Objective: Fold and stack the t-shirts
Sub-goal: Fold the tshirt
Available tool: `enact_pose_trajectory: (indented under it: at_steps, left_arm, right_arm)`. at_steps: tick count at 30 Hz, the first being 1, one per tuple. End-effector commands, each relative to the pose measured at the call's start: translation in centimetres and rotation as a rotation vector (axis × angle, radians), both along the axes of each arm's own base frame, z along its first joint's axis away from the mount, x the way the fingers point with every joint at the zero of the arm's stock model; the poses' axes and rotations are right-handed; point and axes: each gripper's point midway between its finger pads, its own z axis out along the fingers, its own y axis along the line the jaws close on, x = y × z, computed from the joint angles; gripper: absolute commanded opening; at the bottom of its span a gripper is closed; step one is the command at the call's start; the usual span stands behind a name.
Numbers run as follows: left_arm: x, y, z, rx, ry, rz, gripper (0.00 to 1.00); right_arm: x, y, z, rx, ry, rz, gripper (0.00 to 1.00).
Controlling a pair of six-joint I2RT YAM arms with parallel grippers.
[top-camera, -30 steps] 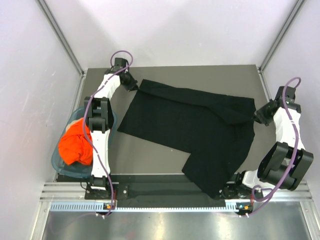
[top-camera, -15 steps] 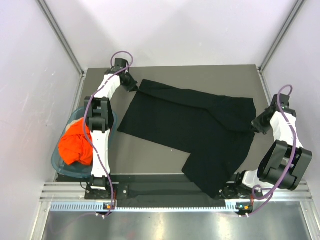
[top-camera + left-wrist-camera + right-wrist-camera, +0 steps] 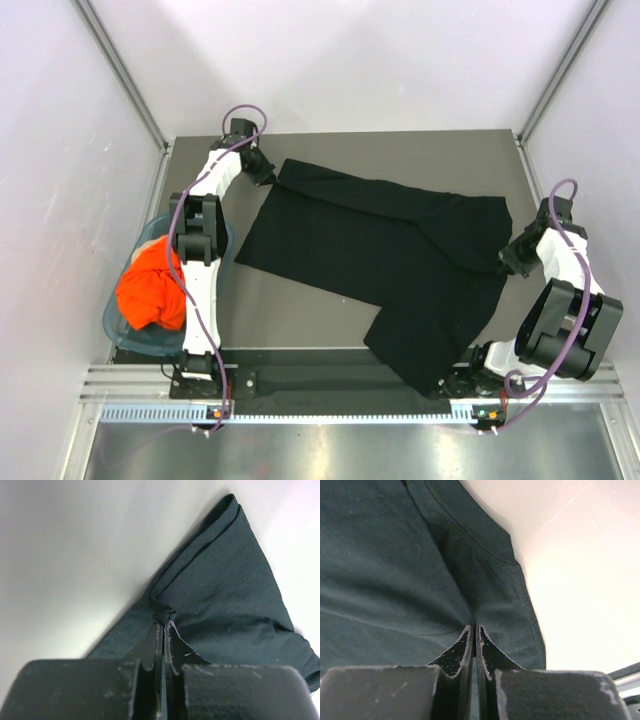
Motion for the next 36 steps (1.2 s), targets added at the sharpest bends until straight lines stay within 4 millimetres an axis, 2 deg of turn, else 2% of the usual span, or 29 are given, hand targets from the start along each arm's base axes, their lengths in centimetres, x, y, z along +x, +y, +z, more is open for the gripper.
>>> enact_pose_trajectory:
  at_steps: [1, 5, 7, 9, 10, 11, 12, 13, 14, 17, 19, 22, 25, 26, 28, 30, 31, 32, 34, 35, 36]
  left_arm:
    - [0.2, 0.9, -0.2, 0.020, -0.004, 0.015, 0.00]
    - [0.1, 0.9, -0.4, 0.021, 0.002, 0.012, 0.00]
    - [-0.1, 1.1, -0.4, 0.033, 0.010, 0.017, 0.08]
    - [-0.5, 1.5, 0.0, 0.051, 0.016, 0.029, 0.22]
    - [-0.6, 1.9, 0.2, 0.069, 0.010, 0.043, 0.35]
    - [-0.8, 2.2, 0.5, 0.081, 0.008, 0.055, 0.40]
    - [-0.6, 2.4, 2.3, 0.090, -0.027, 0.070, 0.44]
    - [-0.5, 2.6, 3.0, 0.099, -0.045, 0.084, 0.50]
    - [-0.4, 3.0, 4.5, 0.110, -0.074, 0.118, 0.51]
    - [0.6, 3.4, 7.0, 0.107, -0.150, 0.178, 0.53]
    - [1.8, 3.0, 8.5, 0.072, -0.221, 0.195, 0.53]
    - [3.0, 1.0, 9.9, -0.003, -0.291, 0.156, 0.52]
    - [3.8, -2.1, 10.0, -0.082, -0.362, 0.018, 0.52]
    - [3.7, -2.7, 9.3, -0.103, -0.363, -0.023, 0.51]
    - [2.8, -3.7, 7.9, -0.104, -0.353, -0.091, 0.50]
    - [2.3, -4.3, 7.4, -0.108, -0.378, -0.121, 0.50]
    - [1.5, -5.0, 6.2, -0.117, -0.368, -0.152, 0.50]
    - [1.7, -5.3, 6.7, -0.120, -0.392, -0.168, 0.50]
    - [1.7, -6.2, 7.4, -0.108, -0.416, -0.213, 0.49]
    - [1.9, -6.5, 7.4, -0.099, -0.425, -0.224, 0.49]
    - [2.0, -6.6, 7.4, -0.091, -0.428, -0.228, 0.48]
  right_arm:
    - [0.9, -0.7, 1.5, -0.021, -0.065, -0.022, 0.00]
    - [1.2, -0.5, 2.9, -0.019, -0.106, -0.022, 0.00]
    - [0.9, -0.3, 2.7, -0.014, -0.092, -0.019, 0.00]
    - [0.3, -0.1, 2.1, -0.007, -0.071, -0.019, 0.02]
    - [0.0, 0.2, 1.8, 0.004, -0.063, -0.015, 0.04]
    - [-0.5, 0.6, 1.3, 0.018, -0.051, -0.013, 0.07]
    - [-0.9, 0.8, 1.0, 0.029, -0.039, -0.016, 0.08]
    - [-1.2, 1.0, 0.9, 0.029, -0.042, -0.016, 0.09]
    - [-1.9, 1.3, 0.4, 0.038, -0.019, -0.017, 0.10]
    - [-2.6, 1.9, 0.2, 0.060, -0.006, -0.017, 0.11]
    - [-2.7, 2.2, 0.3, 0.077, -0.004, -0.012, 0.10]
    - [-2.7, 2.2, 0.5, 0.080, 0.007, -0.003, 0.05]
    - [-2.8, 2.4, 0.4, 0.092, 0.011, 0.011, 0.00]
    - [-2.6, 2.7, 0.2, 0.106, 0.002, 0.018, 0.00]
    - [-2.1, 3.6, 0.2, 0.141, -0.009, 0.038, 0.00]
    - [-1.4, 3.7, 0.4, 0.135, -0.022, 0.064, 0.02]
    - [-1.1, 3.5, 0.7, 0.126, -0.027, 0.072, 0.04]
    - [0.0, 3.2, 1.7, 0.113, -0.054, 0.091, 0.12]
    - [1.2, 3.2, 2.5, 0.133, -0.074, 0.105, 0.21]
    - [2.6, 2.9, 3.5, 0.133, -0.113, 0.098, 0.29]
    - [3.8, 2.6, 3.6, 0.137, -0.134, 0.093, 0.32]
